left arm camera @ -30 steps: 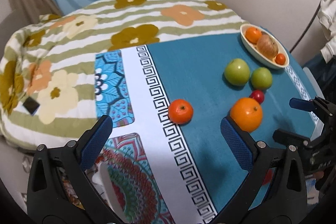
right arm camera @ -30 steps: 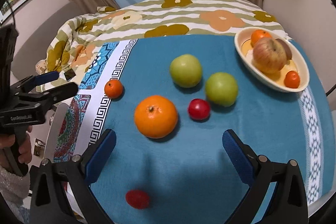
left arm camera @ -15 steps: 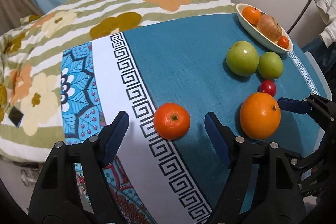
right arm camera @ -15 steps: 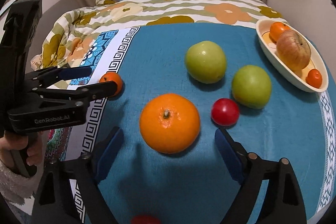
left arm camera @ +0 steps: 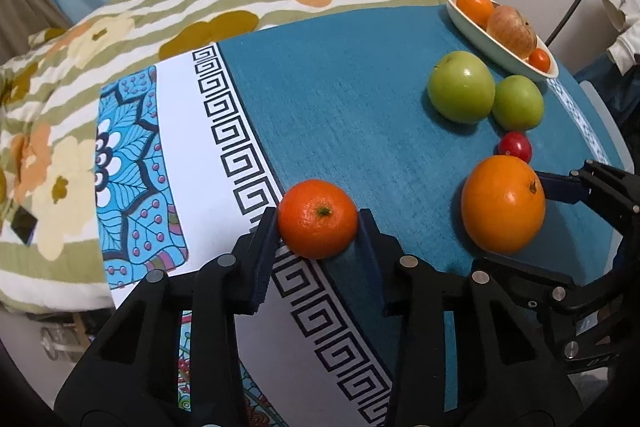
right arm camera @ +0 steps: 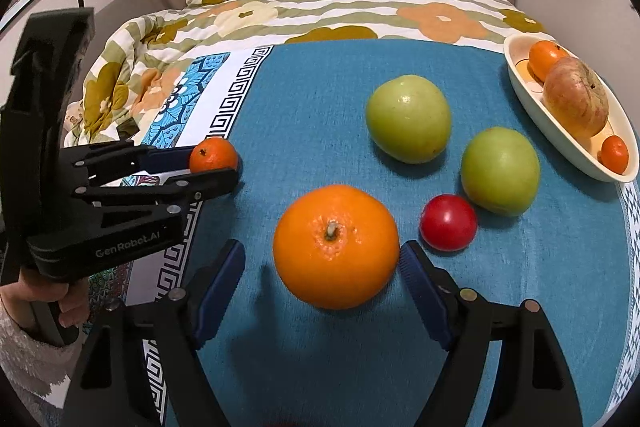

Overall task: Organize fruits
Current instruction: 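Grasp the small tangerine with the left tool while the right grasps the orange, then release the tangerine into the bowl with the left tool while the right carries the orange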

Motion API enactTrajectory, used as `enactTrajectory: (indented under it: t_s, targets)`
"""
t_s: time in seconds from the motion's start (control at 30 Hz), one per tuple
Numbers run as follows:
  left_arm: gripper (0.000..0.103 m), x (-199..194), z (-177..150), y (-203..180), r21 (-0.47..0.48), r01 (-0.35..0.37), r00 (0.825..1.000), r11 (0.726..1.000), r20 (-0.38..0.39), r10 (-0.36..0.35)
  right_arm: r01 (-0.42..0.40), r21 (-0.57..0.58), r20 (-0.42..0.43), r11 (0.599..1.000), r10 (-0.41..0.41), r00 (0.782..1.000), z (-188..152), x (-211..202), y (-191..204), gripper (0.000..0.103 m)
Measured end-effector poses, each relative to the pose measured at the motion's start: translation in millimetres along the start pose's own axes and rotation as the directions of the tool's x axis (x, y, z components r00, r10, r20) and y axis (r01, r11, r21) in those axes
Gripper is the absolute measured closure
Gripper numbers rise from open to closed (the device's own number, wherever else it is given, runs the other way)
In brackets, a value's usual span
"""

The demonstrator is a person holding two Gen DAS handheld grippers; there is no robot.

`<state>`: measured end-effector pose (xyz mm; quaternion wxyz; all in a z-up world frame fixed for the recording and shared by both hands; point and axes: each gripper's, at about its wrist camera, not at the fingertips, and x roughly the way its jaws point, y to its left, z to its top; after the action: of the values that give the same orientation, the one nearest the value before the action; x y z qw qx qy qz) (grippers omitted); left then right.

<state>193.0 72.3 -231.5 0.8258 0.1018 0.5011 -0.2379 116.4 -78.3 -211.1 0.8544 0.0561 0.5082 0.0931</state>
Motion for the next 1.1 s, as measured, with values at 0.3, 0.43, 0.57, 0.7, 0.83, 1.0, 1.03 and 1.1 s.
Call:
enactTrajectory:
  t_s: [0.3,0.43,0.57,0.7,0.83,1.0,1.03,1.1]
  targets:
    - [0.06,-5,-6,3,-0.019,-0.004,1.0,1.0,0.0,0.004,0.002,0.0,-0.002,1.0,-0.002,1.0,1,2,-3,0.034]
    - [0.06,-9,-9,3,-0.029,-0.009,1.0,1.0,-0.001,0.008,0.0,-0.001,0.001,1.0,0.0,1.0,2,3,-5,0.035]
    - [0.06,-12,-13,4,-0.041,-0.011,1.0,0.999,-0.001,0.011,0.003,-0.011,-0.001,1.0,-0.003,1.0,2,4,-5,0.043]
    - [0.06,-18,-15,2,-0.052,-0.016,1.0,0.999,0.004,0.016,0.009,-0.013,0.001,1.0,-0.009,1.0,1,2,-6,0.045]
    - [0.06,-30,-16,2,-0.073,-0.02,1.0,0.997,0.019,0.022,0.011,-0.017,0.014,1.0,-0.011,1.0,-1,-5,-7,0.045]
    - [0.06,-50,-16,0,-0.092,-0.028,0.999,0.995,0.041,0.032,0.006,-0.02,0.033,1.0,-0.005,0.999,0,-21,-8,0.045]
    - [0.06,-54,-16,-1,-0.095,-0.028,0.998,0.995,0.045,0.033,0.005,-0.023,0.038,1.0,-0.004,0.999,1,-25,-7,0.045]
    - [0.06,-64,-13,-3,-0.099,-0.03,0.998,0.995,0.055,0.035,0.008,-0.024,0.051,1.0,-0.006,0.999,2,-33,-7,0.046]
